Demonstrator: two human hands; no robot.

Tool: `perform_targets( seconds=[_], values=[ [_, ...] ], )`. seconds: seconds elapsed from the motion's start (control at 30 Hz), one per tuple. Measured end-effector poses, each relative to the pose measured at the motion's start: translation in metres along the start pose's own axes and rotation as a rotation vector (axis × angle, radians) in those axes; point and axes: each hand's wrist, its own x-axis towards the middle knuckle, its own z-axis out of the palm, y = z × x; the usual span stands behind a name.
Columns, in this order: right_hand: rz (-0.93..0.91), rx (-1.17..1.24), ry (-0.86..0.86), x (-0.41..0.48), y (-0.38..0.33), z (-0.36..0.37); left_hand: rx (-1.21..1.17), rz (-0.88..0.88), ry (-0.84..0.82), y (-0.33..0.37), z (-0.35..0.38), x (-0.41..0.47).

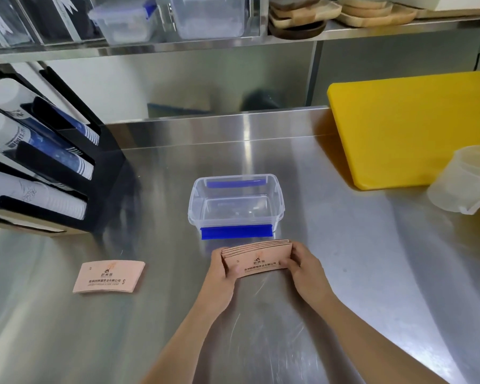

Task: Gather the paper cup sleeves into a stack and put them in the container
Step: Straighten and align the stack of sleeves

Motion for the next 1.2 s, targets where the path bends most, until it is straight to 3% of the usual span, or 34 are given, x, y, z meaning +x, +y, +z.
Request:
perform_targets(
  seconds=[0.2, 0.3, 0.37, 0.5, 0.6, 0.83, 1.2],
  values=[
    [-0.052, -0.074, 0.029, -0.007, 0.0, 0.006, 0.363, 0.068, 0.189, -0.006, 0.003, 0.0],
    [-0.082, -0.099, 0.017, -0.004, 0.005, 0.002, 0.406, 0.062, 0.26, -0.006, 0.003, -0.006],
    [-0.093, -0.069, 0.011, -0.001, 0.004, 0.001, 0.347, 0.076, 0.287, -0.009, 0.0, -0.01],
    [-0.073, 0.108, -0.014, -0.002, -0.008, 0.006, -0.129, -0.012, 0.374, -0.003, -0.014, -0.024],
    [-0.053, 0.216, -0.061, 0.0, -0.023, 0.017, -0.307, -0.04, 0.461, 0.003, -0.029, -0.032],
    [-0.034, 0.17, -0.172, -0.001, -0.056, 0.055, -0.346, 0.003, 0.478, 0.007, -0.081, -0.044],
    [0.094, 0.293, -0.184, 0.0, -0.104, 0.143, -0.348, -0.007, 0.561, -0.01, -0.186, -0.028]
  ],
)
